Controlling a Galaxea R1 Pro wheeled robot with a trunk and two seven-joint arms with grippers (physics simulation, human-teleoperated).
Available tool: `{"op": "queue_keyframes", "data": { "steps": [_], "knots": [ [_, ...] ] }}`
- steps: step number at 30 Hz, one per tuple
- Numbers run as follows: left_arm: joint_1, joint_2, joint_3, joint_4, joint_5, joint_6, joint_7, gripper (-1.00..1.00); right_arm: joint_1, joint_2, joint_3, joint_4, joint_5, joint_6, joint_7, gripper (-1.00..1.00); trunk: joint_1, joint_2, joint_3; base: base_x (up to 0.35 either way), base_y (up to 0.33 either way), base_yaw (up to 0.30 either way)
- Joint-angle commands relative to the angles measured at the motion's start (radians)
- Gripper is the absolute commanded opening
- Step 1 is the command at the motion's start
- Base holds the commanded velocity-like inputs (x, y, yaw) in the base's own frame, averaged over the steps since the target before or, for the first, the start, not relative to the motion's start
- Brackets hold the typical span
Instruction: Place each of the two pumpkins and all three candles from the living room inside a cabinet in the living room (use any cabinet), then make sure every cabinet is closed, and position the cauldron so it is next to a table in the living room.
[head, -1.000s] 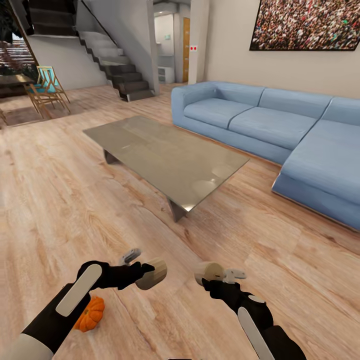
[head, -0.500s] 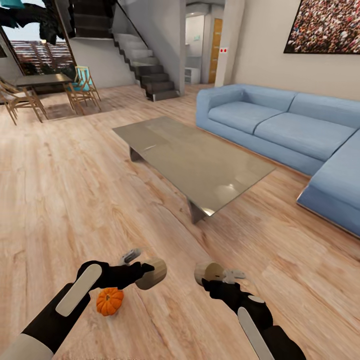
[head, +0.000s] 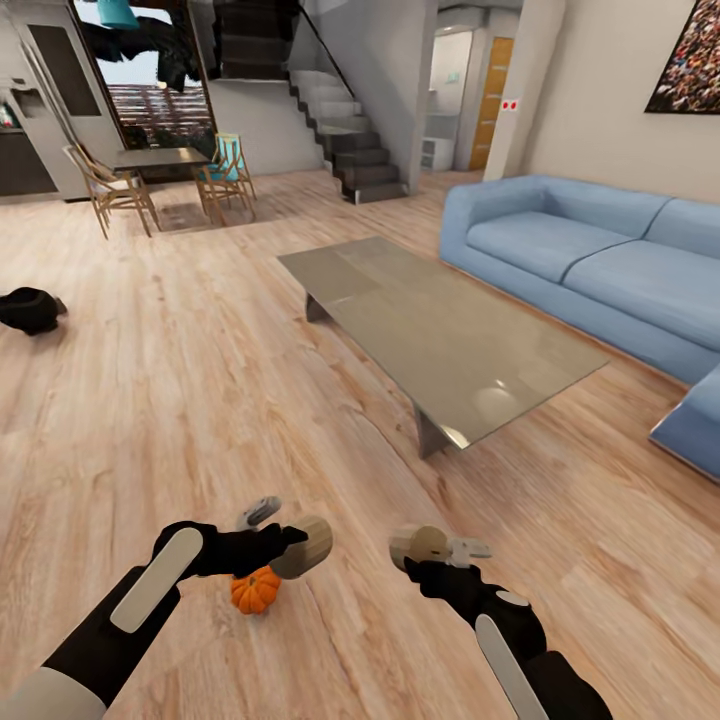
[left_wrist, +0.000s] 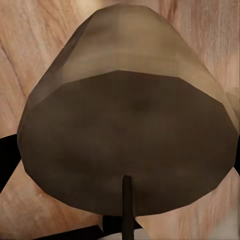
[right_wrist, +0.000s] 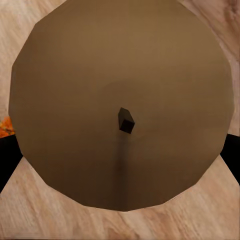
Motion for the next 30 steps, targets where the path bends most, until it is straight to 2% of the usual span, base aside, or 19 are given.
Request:
{"op": "queue_keyframes", "data": {
  "steps": [1,28,30],
  "knots": [
    [-0.001,0.001,-0.001,0.0,0.014,-0.002,0.009,-1.0,0.0,-0.001,0.002,-0.002,-0.011,0.002,-0.009,-1.0,-0.004,0.007,0.002,0.0,0.0,0.292],
    [-0.001,0.001,0.0,0.006,0.012,-0.002,0.009,-1.0,0.0,0.0,0.004,0.001,-0.007,0.002,-0.009,-1.0,-0.108,0.196,0.087,0.0,0.0,0.292],
    [-0.001,0.001,0.0,0.006,0.012,-0.002,0.009,-1.0,0.0,-0.001,0.004,-0.001,-0.007,0.002,-0.009,-1.0,-0.108,0.196,0.087,0.0,0.0,0.292]
  ]
}}
